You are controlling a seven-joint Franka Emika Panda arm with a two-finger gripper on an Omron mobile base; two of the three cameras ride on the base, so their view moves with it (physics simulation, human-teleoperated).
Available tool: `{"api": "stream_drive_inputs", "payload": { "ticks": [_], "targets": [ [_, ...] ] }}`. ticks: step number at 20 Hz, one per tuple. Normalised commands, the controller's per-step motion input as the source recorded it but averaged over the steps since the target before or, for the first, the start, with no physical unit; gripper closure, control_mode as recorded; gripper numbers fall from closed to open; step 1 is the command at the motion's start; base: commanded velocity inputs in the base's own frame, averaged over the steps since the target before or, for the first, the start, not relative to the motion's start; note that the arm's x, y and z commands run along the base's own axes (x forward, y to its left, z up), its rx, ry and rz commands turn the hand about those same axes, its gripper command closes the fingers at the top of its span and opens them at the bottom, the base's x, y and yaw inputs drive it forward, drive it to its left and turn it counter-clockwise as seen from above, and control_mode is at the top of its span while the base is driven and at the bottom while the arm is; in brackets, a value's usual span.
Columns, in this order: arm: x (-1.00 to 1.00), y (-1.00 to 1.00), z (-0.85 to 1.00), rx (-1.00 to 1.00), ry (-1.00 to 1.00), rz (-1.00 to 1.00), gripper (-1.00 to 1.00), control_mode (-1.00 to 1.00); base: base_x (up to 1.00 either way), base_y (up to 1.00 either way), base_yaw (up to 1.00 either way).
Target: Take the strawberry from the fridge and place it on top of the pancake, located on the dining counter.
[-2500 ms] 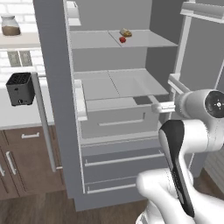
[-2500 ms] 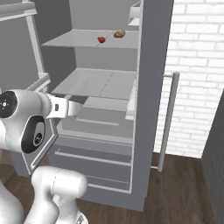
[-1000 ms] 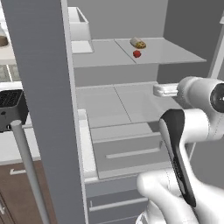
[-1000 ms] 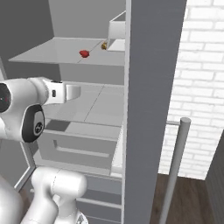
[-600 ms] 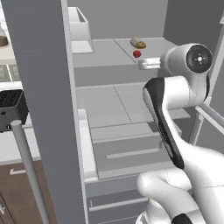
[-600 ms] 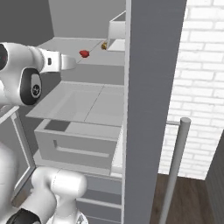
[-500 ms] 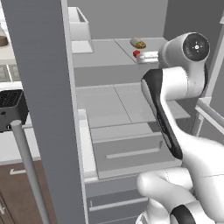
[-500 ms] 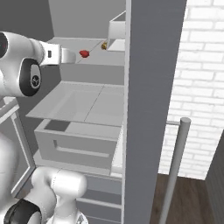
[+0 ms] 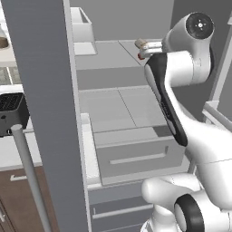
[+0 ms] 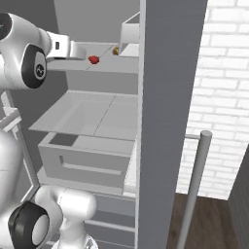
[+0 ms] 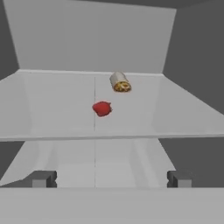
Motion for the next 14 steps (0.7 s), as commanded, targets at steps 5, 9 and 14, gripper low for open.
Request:
{"api": "stream_drive_inputs", "payload": {
  "ticks": [5,9,14],
  "targets": [
    [0.17,-0.05,-0.27,0.0,0.07,0.0,-1.0,-1.0,0.0,0.0,0.0],
    [0.43,0.0,-0.15,0.0,0.06,0.0,-1.0,-1.0,0.0,0.0,0.0],
    [0.55,0.0,-0.17,0.0,0.03,0.0,-1.0,-1.0,0.0,0.0,0.0]
  ]
}}
